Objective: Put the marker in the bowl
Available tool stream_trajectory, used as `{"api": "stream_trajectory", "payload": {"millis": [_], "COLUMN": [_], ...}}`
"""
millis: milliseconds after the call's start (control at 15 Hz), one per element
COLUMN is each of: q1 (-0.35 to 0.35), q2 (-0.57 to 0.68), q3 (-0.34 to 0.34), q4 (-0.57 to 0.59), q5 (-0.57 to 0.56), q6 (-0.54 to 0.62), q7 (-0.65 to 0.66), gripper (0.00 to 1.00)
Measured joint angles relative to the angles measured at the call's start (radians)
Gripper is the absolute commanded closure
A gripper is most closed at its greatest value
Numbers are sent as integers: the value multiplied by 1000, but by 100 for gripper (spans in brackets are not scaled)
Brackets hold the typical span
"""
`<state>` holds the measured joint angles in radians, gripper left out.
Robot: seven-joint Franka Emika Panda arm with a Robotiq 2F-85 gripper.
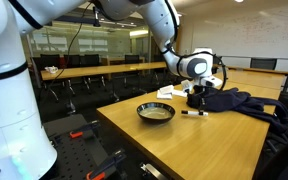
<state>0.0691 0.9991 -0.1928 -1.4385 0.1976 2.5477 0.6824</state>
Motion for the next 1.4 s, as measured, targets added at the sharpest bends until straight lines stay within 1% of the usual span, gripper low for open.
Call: {"api": "stream_trajectory", "payload": {"millis": [133,267,400,533,667,867,1000,1200,1400], "q1": [5,19,44,83,133,188,196,177,156], "q2": [-33,-84,-146,-227,-310,-430,-503,-577,-599], "q3": [0,0,-2,-10,-33,-47,-24,45,87], "q4": [-15,-58,-123,-207,-292,-421,-505,-608,-652], "q5": [-5,-23,-50,-92,-145,-206,-214,-196,-177], "q6": [-24,-56,-101,-163,-212,-221,-223,-267,-256], "q7": [-31,-34,-34,-23,31,132,146,125,124], "gripper": [95,95,95,95,95,95,95,95,95]}}
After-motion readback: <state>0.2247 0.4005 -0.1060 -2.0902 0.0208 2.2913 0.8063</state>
